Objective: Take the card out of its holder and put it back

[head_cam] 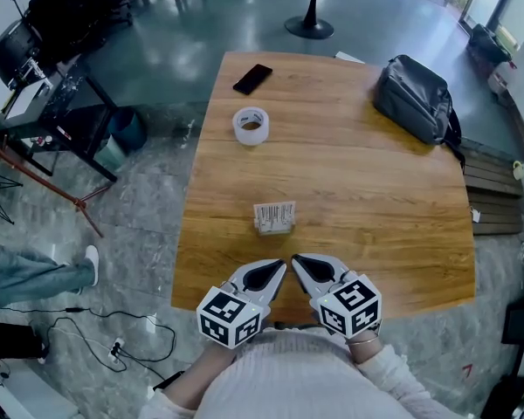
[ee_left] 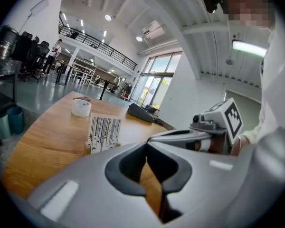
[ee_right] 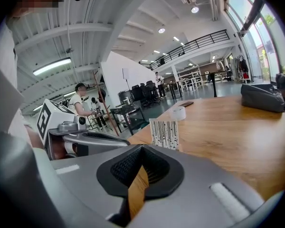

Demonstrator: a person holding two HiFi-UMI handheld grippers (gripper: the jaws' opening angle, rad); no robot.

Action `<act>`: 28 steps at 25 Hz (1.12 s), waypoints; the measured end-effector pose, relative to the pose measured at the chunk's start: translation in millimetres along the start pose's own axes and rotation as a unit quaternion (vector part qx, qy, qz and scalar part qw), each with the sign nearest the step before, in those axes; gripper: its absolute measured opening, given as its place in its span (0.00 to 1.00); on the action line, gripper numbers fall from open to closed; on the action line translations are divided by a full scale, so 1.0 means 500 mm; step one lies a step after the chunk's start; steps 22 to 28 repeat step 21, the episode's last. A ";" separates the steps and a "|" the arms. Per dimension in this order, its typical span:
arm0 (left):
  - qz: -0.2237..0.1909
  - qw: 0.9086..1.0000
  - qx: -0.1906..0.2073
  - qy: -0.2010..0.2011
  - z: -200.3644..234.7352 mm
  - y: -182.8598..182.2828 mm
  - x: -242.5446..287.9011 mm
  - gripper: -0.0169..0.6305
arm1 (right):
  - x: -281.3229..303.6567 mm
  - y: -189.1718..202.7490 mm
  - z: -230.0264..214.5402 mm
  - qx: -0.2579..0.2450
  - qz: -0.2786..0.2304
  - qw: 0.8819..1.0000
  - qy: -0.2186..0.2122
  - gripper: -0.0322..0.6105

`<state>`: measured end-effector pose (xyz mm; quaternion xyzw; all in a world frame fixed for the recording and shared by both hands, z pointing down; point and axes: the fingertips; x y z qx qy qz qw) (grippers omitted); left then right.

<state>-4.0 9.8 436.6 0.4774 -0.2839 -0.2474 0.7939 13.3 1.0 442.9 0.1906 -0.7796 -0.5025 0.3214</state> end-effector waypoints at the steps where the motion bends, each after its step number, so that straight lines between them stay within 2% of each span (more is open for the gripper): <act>1: 0.001 1.000 -0.001 -0.002 0.001 0.002 -0.001 0.04 | -0.001 0.003 0.001 0.001 0.002 1.000 0.001 0.05; 28: 0.015 1.000 -0.006 -0.004 0.008 0.020 -0.015 0.04 | -0.003 0.026 0.013 0.004 0.019 1.000 0.000 0.05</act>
Point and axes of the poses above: the fingertips, and each gripper's own axes: x forward along the fingers, z to its left, y out of its underside, and after that the axes turned 9 degrees about -z, right-handed
